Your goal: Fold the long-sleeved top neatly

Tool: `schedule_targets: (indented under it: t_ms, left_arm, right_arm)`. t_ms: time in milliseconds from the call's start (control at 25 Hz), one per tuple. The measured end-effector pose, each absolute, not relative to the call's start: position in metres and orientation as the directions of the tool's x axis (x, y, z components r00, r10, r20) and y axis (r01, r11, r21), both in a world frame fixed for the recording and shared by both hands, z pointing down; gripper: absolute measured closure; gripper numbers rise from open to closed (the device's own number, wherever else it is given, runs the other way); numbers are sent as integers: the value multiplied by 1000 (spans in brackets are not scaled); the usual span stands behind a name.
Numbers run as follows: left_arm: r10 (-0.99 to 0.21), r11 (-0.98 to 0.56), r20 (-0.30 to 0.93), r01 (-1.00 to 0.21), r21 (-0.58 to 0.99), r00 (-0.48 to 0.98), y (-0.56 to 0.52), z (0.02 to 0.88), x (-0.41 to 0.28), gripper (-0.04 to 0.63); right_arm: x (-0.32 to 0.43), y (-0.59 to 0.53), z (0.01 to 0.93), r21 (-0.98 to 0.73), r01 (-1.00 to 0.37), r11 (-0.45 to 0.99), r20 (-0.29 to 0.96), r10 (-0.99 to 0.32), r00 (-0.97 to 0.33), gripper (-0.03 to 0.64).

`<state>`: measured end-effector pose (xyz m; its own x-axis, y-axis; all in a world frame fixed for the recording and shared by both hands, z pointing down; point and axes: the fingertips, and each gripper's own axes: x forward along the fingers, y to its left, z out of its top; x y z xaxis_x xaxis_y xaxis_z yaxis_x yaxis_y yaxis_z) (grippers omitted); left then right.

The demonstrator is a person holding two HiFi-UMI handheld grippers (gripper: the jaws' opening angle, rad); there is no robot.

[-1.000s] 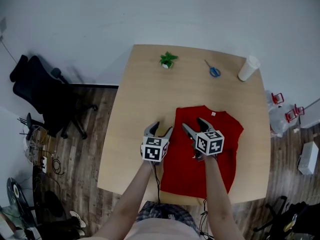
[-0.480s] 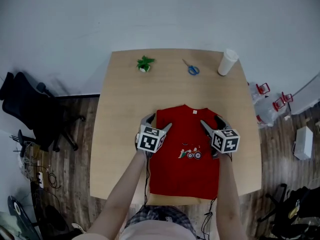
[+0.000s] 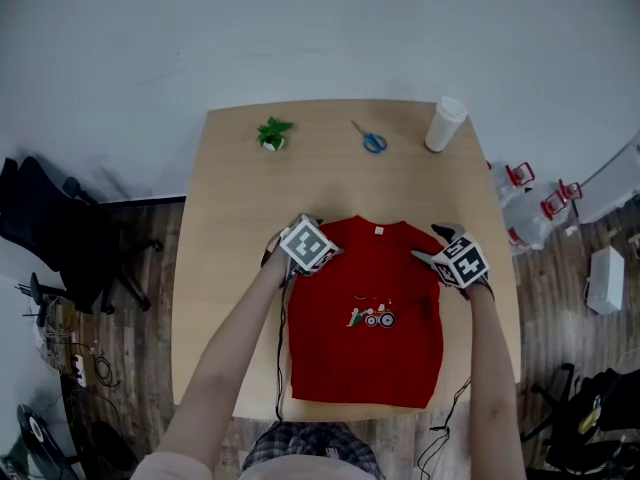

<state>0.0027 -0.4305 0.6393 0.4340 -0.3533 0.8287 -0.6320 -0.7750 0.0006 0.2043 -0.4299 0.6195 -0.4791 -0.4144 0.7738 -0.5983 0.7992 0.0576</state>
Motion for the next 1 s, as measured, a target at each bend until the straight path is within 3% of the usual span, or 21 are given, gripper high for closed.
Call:
schedule_targets:
  t_ms: [120,400,720,880,1000]
  left_arm:
    - [-268,-805,865,-592,42,425,-434,659,2,238]
    - [-196,-838,918,-545,26,345,-449,687,-5,239]
    - [-177,-825,915,-562,64,363,-447,699,-6,295]
    - [-163,-827,900,-553,99,405,-433,699,-1,375]
    - [-164,-849,898,-522,83,410,-428,697,5,466]
  right_arm:
    - [208,-433,639,46,-548,835,827,-340,-449,284]
    - [221,-444,677,33,-523,852,903,-250,-349,283]
    - [233,-445,700,-107,-637,764,906,-189,-378,247]
    - [231,-435,700,-157,-637,755,886,-177,-428,304]
    - [222,-430,695,-162,-588,792,879,-155,-450,431]
